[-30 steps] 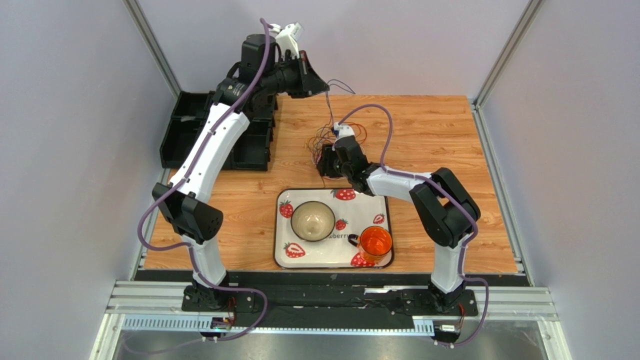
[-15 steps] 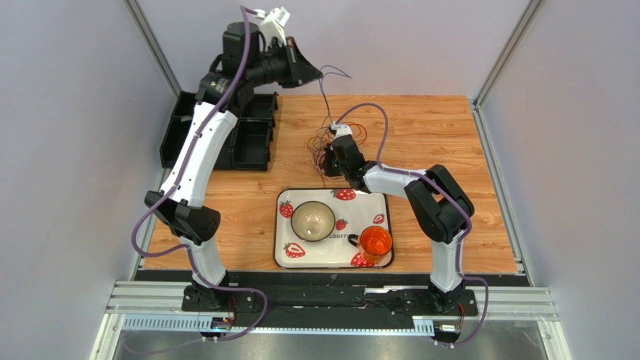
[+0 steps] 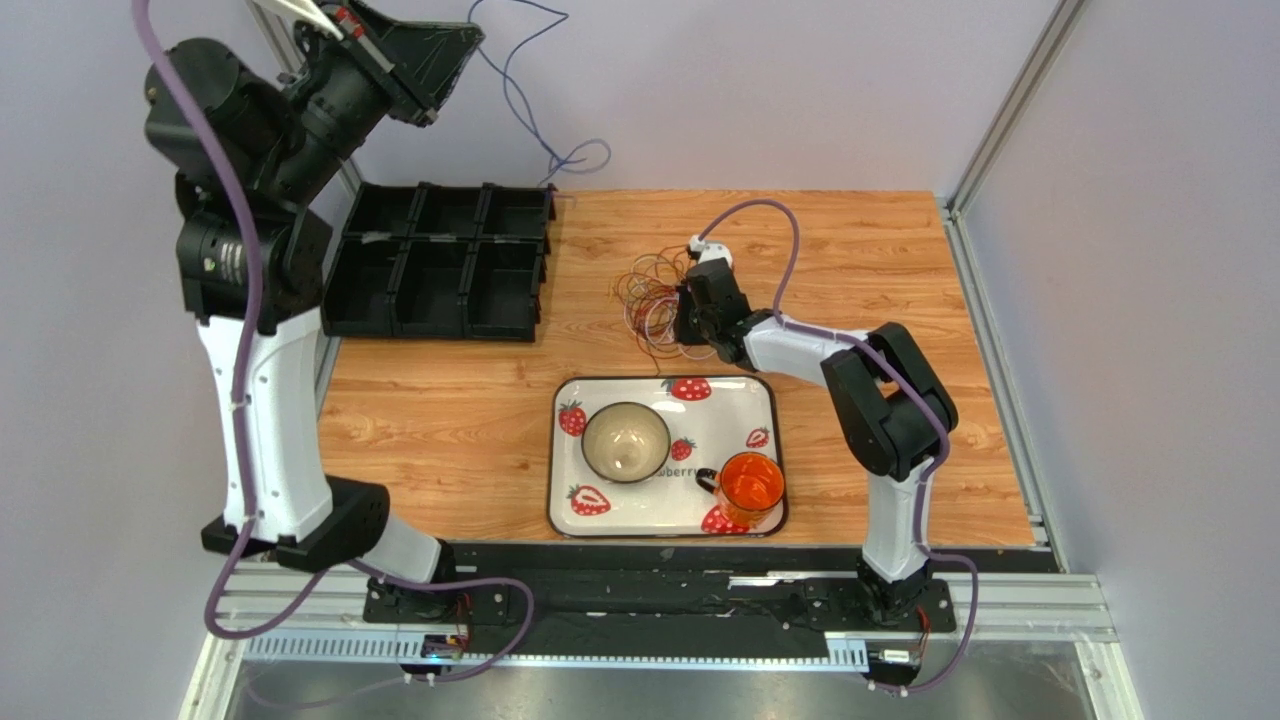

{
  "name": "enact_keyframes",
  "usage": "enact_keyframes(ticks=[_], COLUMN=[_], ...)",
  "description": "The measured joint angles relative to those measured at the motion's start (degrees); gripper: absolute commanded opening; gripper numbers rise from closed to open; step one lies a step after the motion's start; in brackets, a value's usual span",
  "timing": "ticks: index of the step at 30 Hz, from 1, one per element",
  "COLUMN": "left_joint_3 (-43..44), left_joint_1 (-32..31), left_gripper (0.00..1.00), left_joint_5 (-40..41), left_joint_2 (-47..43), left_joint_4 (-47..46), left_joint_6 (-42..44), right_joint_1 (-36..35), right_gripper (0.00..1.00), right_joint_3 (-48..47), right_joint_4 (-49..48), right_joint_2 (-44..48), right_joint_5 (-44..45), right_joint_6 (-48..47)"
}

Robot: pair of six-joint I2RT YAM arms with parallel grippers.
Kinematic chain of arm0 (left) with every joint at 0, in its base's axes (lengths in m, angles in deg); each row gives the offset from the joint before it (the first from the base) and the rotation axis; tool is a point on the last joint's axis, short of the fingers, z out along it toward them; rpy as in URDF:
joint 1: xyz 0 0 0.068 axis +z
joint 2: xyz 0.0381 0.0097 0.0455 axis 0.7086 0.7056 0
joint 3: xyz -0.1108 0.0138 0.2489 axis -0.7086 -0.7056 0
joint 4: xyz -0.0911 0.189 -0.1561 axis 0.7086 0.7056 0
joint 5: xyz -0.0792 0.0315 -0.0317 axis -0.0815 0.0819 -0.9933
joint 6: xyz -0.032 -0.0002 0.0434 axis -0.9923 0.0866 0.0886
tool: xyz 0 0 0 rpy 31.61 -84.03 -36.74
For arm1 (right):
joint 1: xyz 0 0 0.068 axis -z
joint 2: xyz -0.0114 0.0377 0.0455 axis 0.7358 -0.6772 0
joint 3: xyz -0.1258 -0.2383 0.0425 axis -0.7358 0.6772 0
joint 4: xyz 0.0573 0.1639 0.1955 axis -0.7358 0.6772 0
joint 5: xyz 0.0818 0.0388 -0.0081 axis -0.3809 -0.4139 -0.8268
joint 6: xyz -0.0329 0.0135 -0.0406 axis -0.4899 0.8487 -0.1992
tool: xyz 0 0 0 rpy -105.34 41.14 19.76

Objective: Untangle the cables

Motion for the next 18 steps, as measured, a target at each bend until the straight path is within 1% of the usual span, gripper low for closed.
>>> enact_keyframes(ticks=[1,2,4,7,12,14,18], left_joint_3=[-0.9,-1.6,-3.8,-9.2,-20.5,-23.0,-26.9], left_joint_1=[0.0,0.0,0.1,1.4,4.7,5.8,7.3], left_gripper=[0.0,0.0,0.0,0.0,0.0,0.0,0.0], left_joint_5=[0.6,0.9,2.1,4.4,7.3,8.0,9.4], left_joint_2=[-1.4,-2.3,-3.7,-5.2,-4.8,-3.4,-1.4], left_joint_4=[-0.5,-0.9,-1.9,-3.9,-6.0,-5.9,-6.8], left_joint_6=[0.8,1.3,2.4,3.3,3.5,3.4,3.3], right_joint_1=[0.2,0.4,0.6,0.7,0.9,1.0,1.4], right_gripper=[0.27,0.35,0.46,0.53,0.56,0.57,0.56], right_joint_3=[-0.3,-0.8,-2.4,-5.8,-9.2,-8.7,-1.8], right_joint_4=[0.4,1.1,3.3,7.1,14.1,16.2,18.5], right_joint_2=[0.0,0.0,0.0,0.0,2.2,4.8,13.6], right_joint_5=[0.0,-0.1,-0.2,-0.5,1.8,3.5,8.6], right_joint_6=[0.0,0.0,0.3,-0.4,-1.6,-1.7,-1.1])
